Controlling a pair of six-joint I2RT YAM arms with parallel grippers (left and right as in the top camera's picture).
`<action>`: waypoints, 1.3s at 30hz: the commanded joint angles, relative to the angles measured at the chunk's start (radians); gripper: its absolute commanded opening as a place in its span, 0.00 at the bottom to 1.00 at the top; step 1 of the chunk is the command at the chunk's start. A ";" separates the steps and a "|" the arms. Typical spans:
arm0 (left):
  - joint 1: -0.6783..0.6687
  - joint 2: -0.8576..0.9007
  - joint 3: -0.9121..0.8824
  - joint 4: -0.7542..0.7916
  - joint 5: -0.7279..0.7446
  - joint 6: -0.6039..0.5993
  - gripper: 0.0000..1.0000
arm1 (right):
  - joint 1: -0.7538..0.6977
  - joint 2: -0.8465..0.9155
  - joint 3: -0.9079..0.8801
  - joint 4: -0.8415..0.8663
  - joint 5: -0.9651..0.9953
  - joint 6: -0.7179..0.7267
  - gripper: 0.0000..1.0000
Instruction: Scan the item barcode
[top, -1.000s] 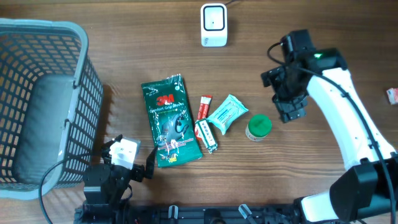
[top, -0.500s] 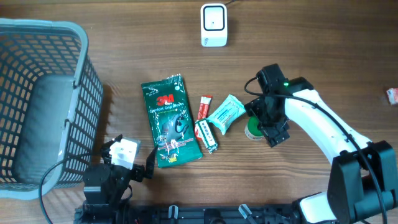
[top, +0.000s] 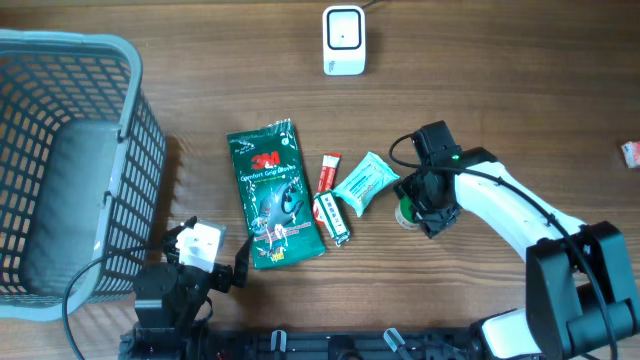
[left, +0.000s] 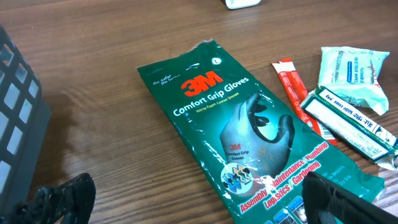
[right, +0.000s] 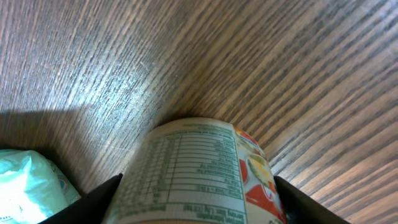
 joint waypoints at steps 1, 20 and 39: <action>0.004 -0.006 -0.006 0.003 0.019 -0.006 1.00 | 0.002 0.010 -0.010 -0.001 0.001 -0.061 0.63; 0.004 -0.006 -0.006 0.003 0.019 -0.006 1.00 | -0.061 0.008 0.183 -0.366 -0.866 -0.685 0.57; 0.004 -0.006 -0.006 0.003 0.019 -0.006 1.00 | -0.056 0.007 0.184 0.638 -0.674 -0.534 0.55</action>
